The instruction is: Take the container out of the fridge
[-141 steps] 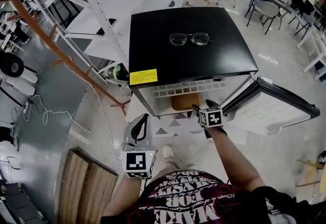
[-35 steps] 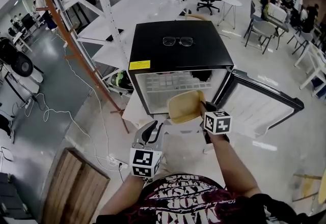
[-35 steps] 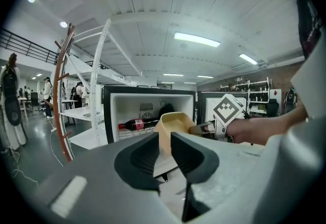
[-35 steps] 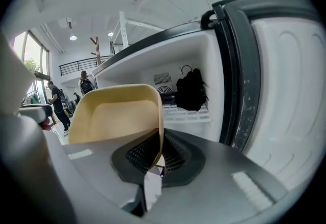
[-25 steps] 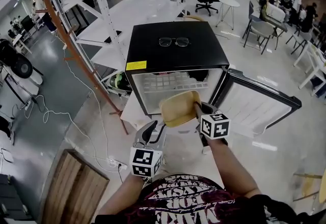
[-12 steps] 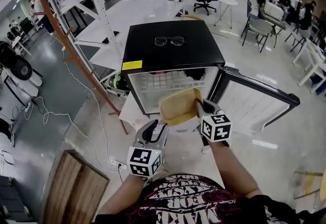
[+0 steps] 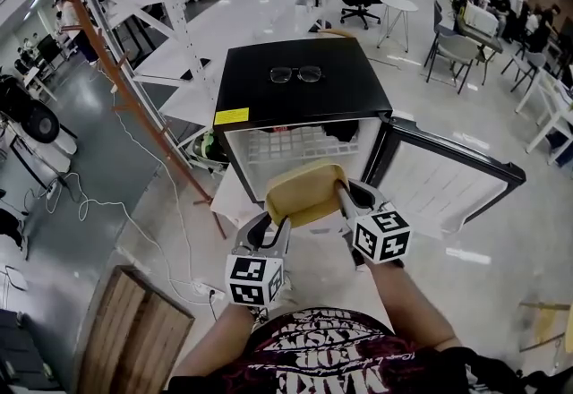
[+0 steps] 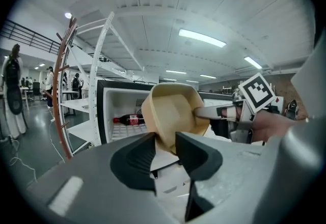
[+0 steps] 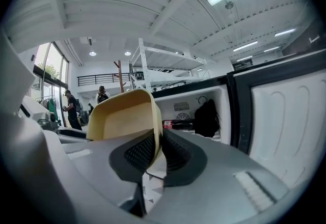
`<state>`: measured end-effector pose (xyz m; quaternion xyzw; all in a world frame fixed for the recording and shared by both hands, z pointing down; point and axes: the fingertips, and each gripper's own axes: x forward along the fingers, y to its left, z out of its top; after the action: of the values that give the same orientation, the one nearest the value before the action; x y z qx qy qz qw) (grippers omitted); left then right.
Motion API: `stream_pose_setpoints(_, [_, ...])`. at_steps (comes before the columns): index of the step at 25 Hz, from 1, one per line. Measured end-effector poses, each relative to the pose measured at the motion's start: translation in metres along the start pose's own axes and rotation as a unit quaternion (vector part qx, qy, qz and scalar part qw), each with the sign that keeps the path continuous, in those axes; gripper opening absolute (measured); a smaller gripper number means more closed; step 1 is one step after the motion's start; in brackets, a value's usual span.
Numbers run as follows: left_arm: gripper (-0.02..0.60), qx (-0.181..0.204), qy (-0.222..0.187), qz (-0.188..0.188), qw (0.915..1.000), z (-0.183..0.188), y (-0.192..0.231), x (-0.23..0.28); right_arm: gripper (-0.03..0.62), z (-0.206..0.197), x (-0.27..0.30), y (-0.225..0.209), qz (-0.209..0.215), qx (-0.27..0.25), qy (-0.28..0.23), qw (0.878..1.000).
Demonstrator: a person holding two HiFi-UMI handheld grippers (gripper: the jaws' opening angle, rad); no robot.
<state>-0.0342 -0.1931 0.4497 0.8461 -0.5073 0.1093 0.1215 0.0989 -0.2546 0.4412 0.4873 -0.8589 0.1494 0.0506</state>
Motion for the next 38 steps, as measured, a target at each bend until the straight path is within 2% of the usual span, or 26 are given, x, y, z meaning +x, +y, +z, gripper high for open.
stream_pose_setpoints(8, [0.080,0.021,-0.034,0.036,0.9985,0.019,0.010,-0.017,0.061,0.010,-0.015,0.020,0.024,-0.030,-0.022,0.999])
stream_pose_setpoints(14, [0.058,0.036,-0.054,0.046,0.9968,0.034,0.011,-0.029,0.069,0.013,-0.025,0.029,0.037,-0.052,-0.027,0.998])
stream_pose_setpoints(21, [0.049,0.055,-0.077,0.052,0.9942,0.047,0.008,-0.041,0.083,0.026,-0.042,0.041,0.057,-0.068,-0.046,0.995])
stream_pose_setpoints(38, [0.046,0.083,-0.117,0.043,0.9887,0.082,0.003,-0.054,0.092,0.070,-0.068,0.059,0.061,-0.093,-0.090,0.990])
